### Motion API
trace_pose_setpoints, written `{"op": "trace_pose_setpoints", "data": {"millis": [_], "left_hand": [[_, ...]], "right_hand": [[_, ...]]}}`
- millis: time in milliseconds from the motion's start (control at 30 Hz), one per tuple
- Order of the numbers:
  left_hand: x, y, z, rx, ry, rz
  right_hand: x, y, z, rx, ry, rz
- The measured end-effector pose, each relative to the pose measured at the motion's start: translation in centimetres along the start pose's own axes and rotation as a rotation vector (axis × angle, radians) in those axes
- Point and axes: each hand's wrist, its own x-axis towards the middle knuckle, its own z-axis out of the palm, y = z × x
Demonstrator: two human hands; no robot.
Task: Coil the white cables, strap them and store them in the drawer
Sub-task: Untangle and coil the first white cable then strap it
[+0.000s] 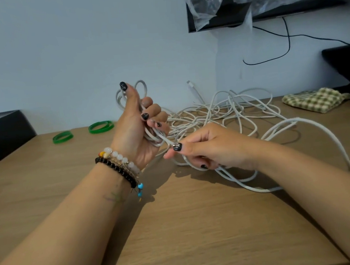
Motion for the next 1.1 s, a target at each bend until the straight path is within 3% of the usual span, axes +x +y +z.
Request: {"op": "trace_pose_setpoints", "data": {"millis": [233,433,533,667,833,1100], "left_hand": [[0.5,1.0,-0.7,-0.176,0.082,0.067],[0.3,2.9,-1.7,-0.386,-0.025,0.13],[0.0,3.5,-1.9,-0.408,-0.037,0.153],[-0.2,2.5,-0.6,0.005,0.093,0.159],[-0.4,0.3,0.3,0.657,0.258,0.22],[-1.3,-1.6,0.6,0.872,0.101,0.008]], "right_hand": [[-0.1,0.2,-0.4,0.069,-0.017,0.054],[-0.1,0.5,-1.4,0.237,-0.087,0.167],[-0.1,0.5,-1.9,0.163,0.041,0.209],[-0.1,0.5,-1.8,-0.101,0.336,0.176],[0.0,0.2,-1.7,-0.032,0.475,-0.011],[0.2,0.3,-0.8,-0.027,0.528,-0.179]]}}
